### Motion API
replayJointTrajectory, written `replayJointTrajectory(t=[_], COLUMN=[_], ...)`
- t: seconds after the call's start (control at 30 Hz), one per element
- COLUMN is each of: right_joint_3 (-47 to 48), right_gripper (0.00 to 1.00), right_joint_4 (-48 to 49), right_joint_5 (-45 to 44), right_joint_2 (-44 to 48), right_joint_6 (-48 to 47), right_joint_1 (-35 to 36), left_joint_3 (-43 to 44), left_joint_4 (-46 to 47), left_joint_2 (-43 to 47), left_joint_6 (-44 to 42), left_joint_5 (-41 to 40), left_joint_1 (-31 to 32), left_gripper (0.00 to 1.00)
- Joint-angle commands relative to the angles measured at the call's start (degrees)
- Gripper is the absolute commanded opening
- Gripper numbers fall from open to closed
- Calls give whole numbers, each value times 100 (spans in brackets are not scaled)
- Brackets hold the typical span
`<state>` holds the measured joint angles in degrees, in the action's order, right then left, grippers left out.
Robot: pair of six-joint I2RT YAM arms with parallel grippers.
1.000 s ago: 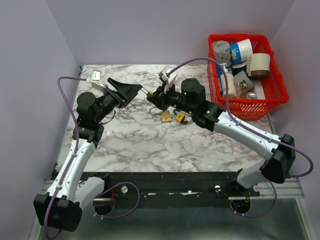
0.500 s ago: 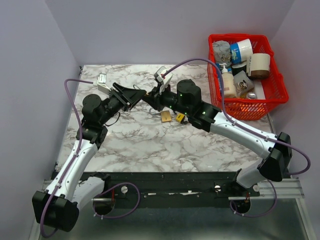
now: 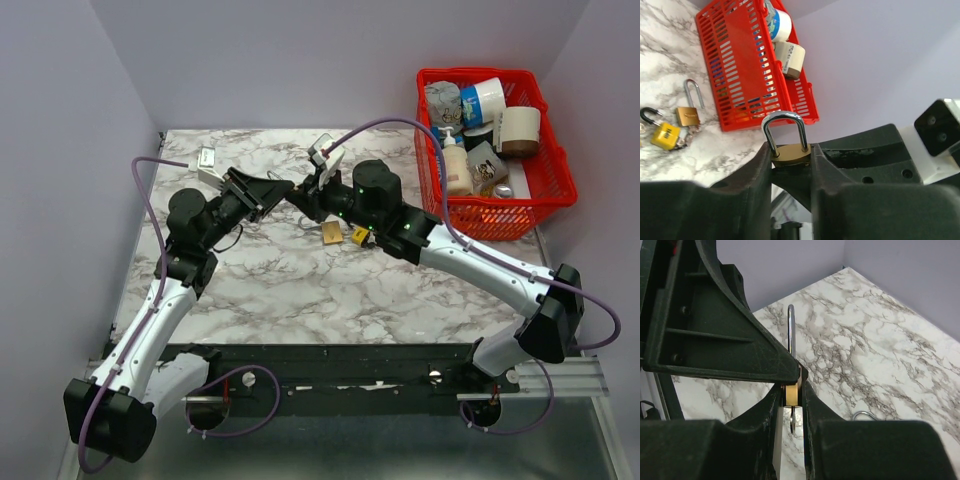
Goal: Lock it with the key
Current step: Lock the lock.
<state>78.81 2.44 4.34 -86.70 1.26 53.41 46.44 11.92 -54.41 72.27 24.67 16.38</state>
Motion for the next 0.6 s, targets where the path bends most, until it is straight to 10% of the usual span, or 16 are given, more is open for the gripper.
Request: replayJointTrajectory(t=[0.0, 0.1, 0.37, 0.57], right_joint_3=[-119, -277, -612, -656], right_gripper=[6, 17, 61, 57], right_joint_4=[293, 214, -391, -999], right_joint_5=[-38, -3, 418, 928], right_joint_2=[65, 205, 645, 917], right_joint_6=[-231, -301, -468, -424], right_joint_1=[47, 47, 3, -252], left_joint_3=[-47, -56, 32, 94], left_joint_4=[4, -128, -383, -621], left_joint_2=[36, 115, 212, 212], left_joint_6=[-134, -222, -459, -495], left_joint_5=[74, 73, 109, 205], left_joint_1=[84, 84, -73, -100], left_gripper=[15, 0, 0, 0])
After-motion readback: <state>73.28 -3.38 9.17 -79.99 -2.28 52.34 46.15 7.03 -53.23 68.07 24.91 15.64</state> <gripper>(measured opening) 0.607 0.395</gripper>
